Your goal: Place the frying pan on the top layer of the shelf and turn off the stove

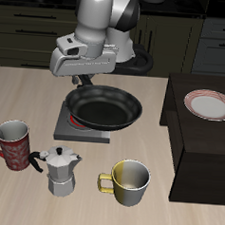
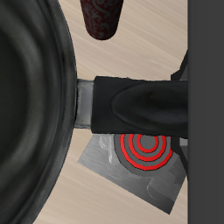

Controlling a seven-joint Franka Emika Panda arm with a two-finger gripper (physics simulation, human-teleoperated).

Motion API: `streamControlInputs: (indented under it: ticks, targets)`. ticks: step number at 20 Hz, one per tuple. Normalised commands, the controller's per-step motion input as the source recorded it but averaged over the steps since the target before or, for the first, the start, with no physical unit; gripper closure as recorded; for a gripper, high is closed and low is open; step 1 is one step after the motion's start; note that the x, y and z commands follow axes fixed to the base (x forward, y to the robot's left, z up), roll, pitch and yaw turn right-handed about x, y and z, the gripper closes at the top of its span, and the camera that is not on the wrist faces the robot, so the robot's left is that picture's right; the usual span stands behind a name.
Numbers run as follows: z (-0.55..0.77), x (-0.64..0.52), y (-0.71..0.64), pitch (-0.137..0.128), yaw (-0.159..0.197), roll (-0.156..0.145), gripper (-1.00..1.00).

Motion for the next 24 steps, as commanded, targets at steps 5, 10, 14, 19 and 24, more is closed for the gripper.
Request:
streamControlInputs:
  ticks: [5,10,14,19,24]
  targets:
    - [-0.06,0.04,0.02,0.017,0.134,-0.015,1.0]
    - [0.02,0.13,-0.02,0.01,0.101,-0.043,1.0]
    - [0.02,0.03,0.04,0.008,0.052,-0.015,1.0]
    - [0.08,0.11,-0.01,-0.022,0.103,-0.056,1.0]
    - [0.04,0.16,-0.08,-0.016,0.11,-0.053,1.0]
